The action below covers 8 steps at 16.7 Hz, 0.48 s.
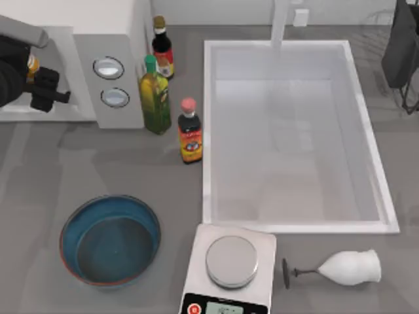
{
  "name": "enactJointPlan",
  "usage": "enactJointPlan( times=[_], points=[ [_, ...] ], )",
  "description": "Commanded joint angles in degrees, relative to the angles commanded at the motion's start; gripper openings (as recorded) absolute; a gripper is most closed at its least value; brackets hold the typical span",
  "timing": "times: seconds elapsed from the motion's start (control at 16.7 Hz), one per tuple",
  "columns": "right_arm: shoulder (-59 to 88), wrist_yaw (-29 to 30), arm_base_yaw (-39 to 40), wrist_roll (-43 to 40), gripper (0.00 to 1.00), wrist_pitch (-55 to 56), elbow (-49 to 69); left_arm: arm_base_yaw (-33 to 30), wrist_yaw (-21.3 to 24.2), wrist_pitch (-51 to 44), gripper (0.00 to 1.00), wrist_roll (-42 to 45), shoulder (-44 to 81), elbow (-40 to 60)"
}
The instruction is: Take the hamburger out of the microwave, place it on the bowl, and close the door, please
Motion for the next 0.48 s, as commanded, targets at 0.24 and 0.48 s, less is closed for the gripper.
enactJointPlan(
  times=[0.24,0.48],
  points=[
    [0.00,0.00,0.00,0.00,1.00,0.00,0.00,-9.11,-6.95,-25.41,0.00,8.79,1.20,8.15],
    [0.00,0.00,0.00,0.00,1.00,0.00,0.00,-19.42,-12.93,-50.84,0.00,17.42,3.76,14.89]
  ],
)
